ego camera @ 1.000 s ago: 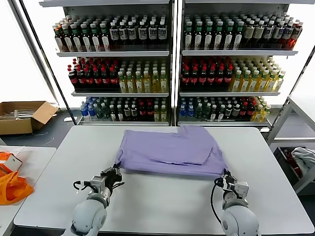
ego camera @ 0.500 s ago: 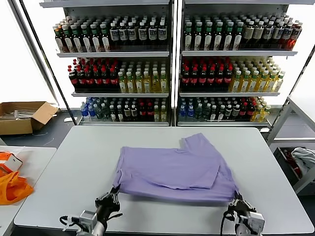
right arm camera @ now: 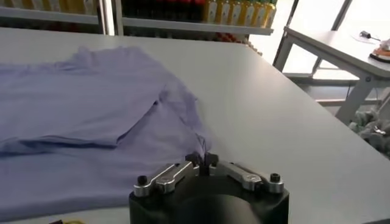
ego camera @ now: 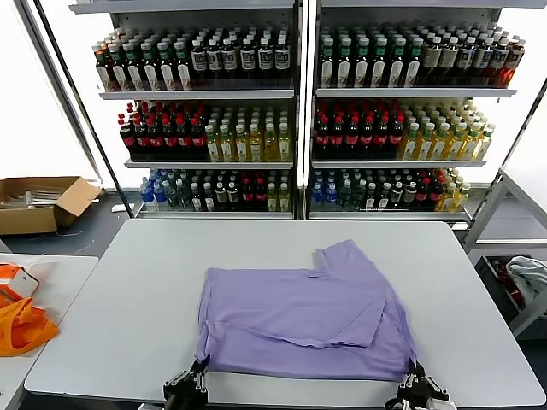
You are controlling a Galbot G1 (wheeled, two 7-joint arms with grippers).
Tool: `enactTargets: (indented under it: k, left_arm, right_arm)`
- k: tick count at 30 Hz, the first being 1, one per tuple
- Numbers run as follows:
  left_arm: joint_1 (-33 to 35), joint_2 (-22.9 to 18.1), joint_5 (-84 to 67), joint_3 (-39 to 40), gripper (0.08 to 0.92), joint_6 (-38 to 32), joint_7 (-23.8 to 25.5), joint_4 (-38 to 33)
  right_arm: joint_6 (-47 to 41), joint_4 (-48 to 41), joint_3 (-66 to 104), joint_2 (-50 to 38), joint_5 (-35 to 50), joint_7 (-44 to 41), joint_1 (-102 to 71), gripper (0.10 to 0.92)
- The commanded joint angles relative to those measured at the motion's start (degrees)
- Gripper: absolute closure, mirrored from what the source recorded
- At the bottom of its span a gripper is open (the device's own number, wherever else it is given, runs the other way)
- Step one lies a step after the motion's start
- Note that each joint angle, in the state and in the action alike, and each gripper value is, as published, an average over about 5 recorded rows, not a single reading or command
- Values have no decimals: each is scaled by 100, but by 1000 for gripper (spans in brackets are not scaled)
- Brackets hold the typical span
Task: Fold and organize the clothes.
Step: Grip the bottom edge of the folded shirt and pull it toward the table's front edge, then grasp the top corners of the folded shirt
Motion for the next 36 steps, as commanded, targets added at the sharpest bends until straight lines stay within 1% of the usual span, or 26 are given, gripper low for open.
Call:
enactTargets:
  k: [1, 5, 7, 9, 11, 13, 15, 17, 20, 23, 26, 31, 36]
  left_arm:
    - [583, -74, 11, 113, 748, 14, 204, -737]
    - [471, -28, -227, -226, 635, 101, 43, -1356]
    - [233, 15, -481, -563, 574, 223, -18, -1593]
    - [-126, 124, -736, -916, 522, 324, -44, -1665]
    - [-590, 318, -953, -1234, 462, 379, -36, -1575]
    - [-1080, 604, -1142, -1541, 401, 396, 30, -1368]
    - [-1507, 948, -1294, -1784, 349, 404, 183, -1123]
    - [-1882, 1304, -1431, -1888, 289, 394, 395, -857]
    - [-2484, 1782, -1546, -1702, 214, 386, 705, -356]
    - [-3118, 2045, -1560, -1206, 182, 394, 984, 242]
    - [-3739, 2107, -1540, -632, 178, 405, 1127, 900]
    - [-4526, 2103, -1821, 232, 177, 477, 1263, 1871]
    - [-5106, 2119, -2404, 706, 177, 623, 1326, 2640]
  right_arm:
    - [61, 626, 356, 3, 190, 73, -116, 638]
    - [42, 1079, 943, 45, 473, 100, 480, 516]
    - [22, 1088, 1201, 48, 528, 55, 889, 464]
    - [16, 968, 1412, 17, 667, 14, 1316, 404]
    - [71, 715, 1568, -78, 878, -40, 1791, 343]
    - [162, 393, 1659, -231, 1093, -148, 2268, 292]
    - [234, 51, 1674, -463, 1251, -418, 2731, 245]
    - [227, -304, 1597, -750, 1301, -765, 3141, 218]
    - [-48, -894, 1346, -1246, 1389, -1264, 3779, 205]
    - [-395, -1477, 923, -1708, 1681, -1584, 4500, 203]
    - [-446, -2169, 159, -2050, 1923, -1610, 5285, 202]
    - [-565, -3055, -1169, -2385, 2521, -1772, 6183, 203]
    - [-609, -3750, -2043, -2523, 3185, -2235, 6831, 203]
